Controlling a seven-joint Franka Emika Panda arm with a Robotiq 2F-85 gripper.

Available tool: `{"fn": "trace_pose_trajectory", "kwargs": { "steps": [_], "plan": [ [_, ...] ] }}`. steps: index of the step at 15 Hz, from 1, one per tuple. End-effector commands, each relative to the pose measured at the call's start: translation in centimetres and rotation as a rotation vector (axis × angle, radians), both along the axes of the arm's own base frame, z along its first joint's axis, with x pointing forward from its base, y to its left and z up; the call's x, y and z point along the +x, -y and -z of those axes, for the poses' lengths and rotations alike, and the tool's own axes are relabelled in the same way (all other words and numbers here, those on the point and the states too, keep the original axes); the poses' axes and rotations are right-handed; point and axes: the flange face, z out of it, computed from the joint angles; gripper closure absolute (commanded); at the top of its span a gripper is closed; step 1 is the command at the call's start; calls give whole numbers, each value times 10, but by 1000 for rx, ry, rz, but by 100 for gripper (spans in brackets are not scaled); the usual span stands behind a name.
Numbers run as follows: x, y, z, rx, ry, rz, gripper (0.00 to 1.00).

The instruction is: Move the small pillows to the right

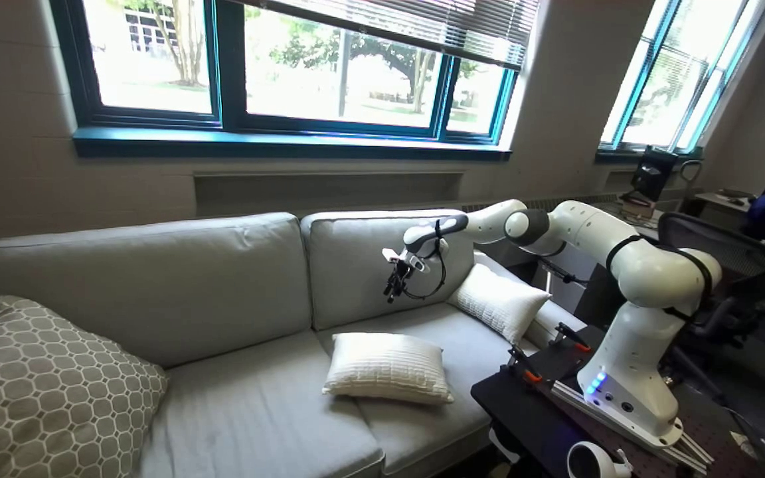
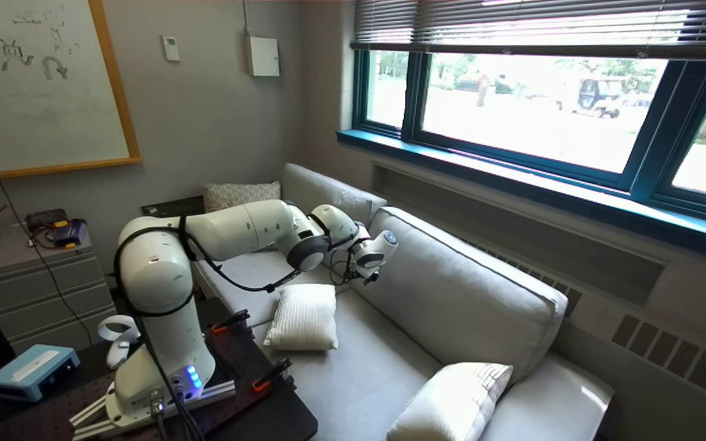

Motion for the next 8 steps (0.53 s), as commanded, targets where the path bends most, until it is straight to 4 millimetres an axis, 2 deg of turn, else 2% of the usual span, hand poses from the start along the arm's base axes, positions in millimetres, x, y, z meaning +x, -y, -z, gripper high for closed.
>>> {"fn": "trace_pose_trajectory", "kwargs": {
  "steps": [1,3,8],
  "plan": [
    [-6,-18,11,18,-57,111,0],
    [-16,-29,18,55,-123,138,0],
    [-43,-80,26,70,-313,79,0]
  ]
}}
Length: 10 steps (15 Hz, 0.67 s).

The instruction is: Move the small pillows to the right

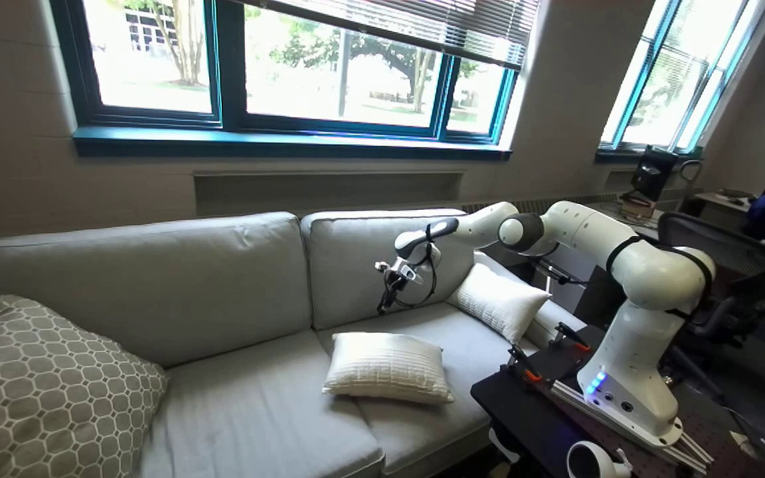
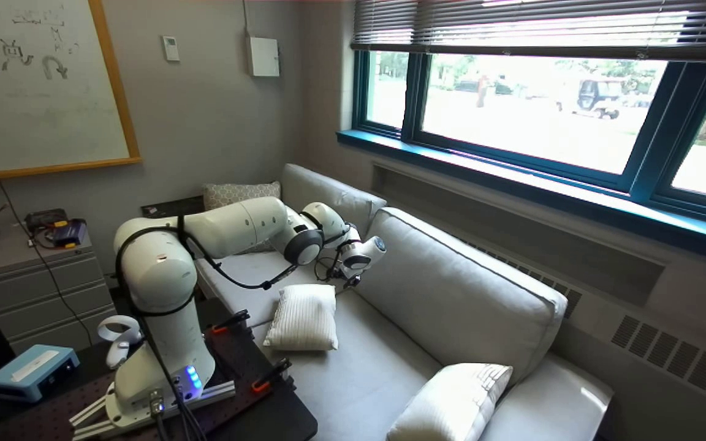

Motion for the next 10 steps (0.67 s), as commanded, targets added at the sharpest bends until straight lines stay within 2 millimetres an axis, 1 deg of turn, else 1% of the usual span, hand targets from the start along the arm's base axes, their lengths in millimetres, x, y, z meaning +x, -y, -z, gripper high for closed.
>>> {"fn": "trace_pose_trajectory", "kwargs": {
  "steps": [1,2,3,4,8,10],
  "plan": [
    [-15,-33,0,-34,-128,-23,0],
    [-18,-39,3,-78,-155,-15,0],
    [-20,-40,6,-141,-167,13,0],
    [-17,-30,10,-197,-149,55,0],
    [-19,6,25,-373,-206,191,0],
    [-22,24,30,-432,-239,227,0]
  ]
}}
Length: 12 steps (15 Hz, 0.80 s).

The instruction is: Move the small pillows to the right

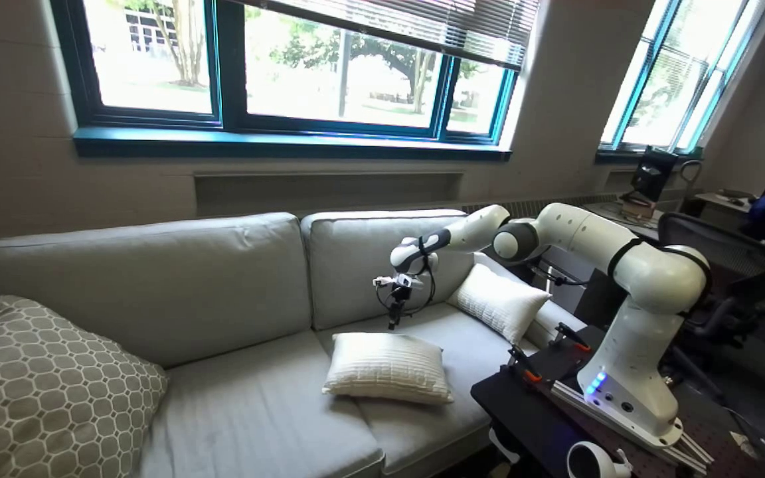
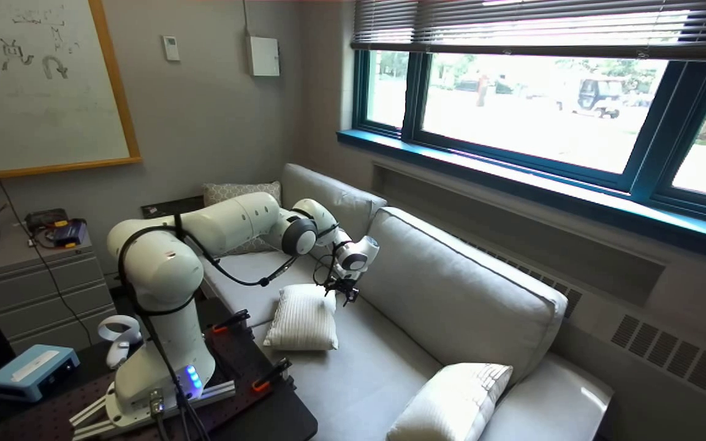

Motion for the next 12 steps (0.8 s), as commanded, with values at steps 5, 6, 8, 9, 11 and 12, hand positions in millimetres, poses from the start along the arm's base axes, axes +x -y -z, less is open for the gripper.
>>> {"fn": "trace_pose_trajectory", "kwargs": {
  "steps": [5,6,8,9,11,12],
  "plan": [
    [-6,22,5,5,-62,-5,0],
    [-5,18,3,33,-59,-24,0],
    [-6,6,-1,104,-44,-78,0],
    [-7,-1,-2,117,-45,-105,0],
    [-12,-10,-2,116,-63,-142,0],
    [-14,-12,-1,107,-75,-152,0]
  ]
}}
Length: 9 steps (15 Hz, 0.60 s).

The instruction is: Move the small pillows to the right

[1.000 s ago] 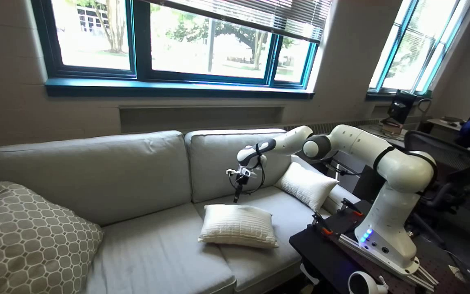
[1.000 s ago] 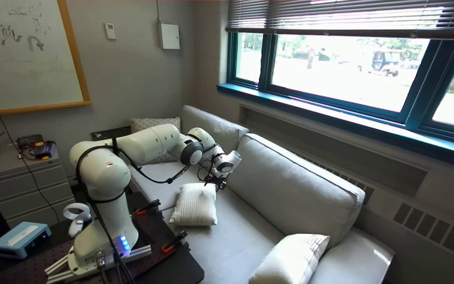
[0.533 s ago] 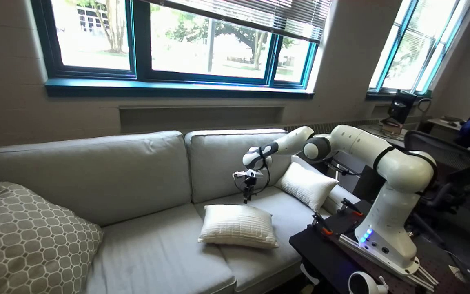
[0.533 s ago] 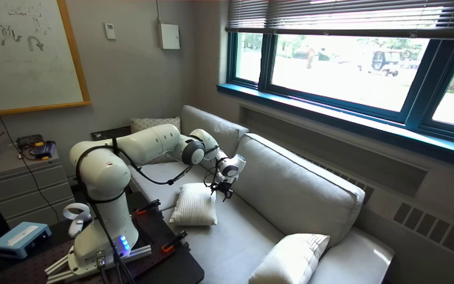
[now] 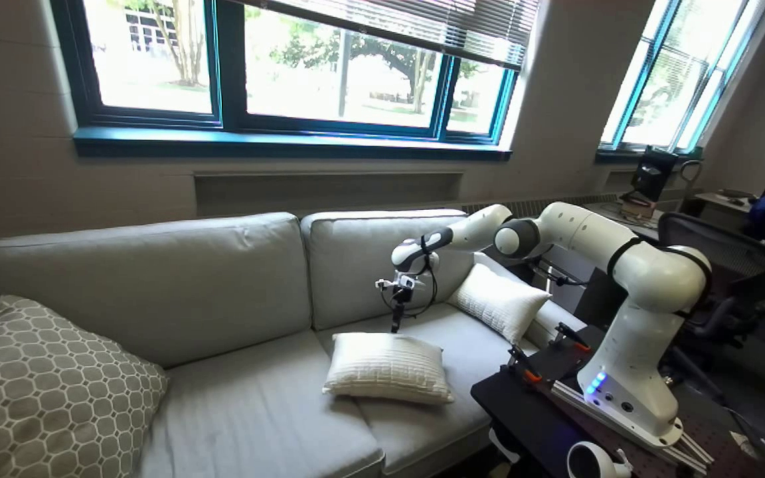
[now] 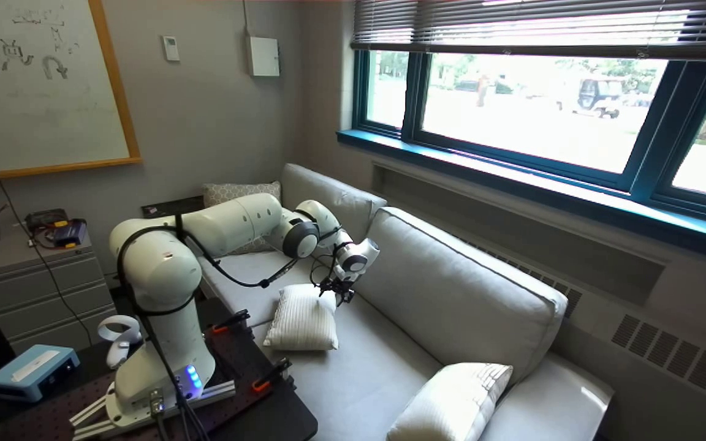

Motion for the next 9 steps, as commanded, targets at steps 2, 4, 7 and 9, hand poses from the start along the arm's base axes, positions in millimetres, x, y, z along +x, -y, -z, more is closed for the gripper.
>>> {"fn": "trace_pose_trajectory", "kwargs": {
  "steps": [2,4,7,9],
  "plan": [
    [-4,-11,-5,0,-40,-67,0],
    [-8,-16,-7,-11,-63,-98,0],
    [-12,-24,-10,-43,-94,-160,0],
    [-14,-25,-9,-77,-98,-176,0]
  ]
}}
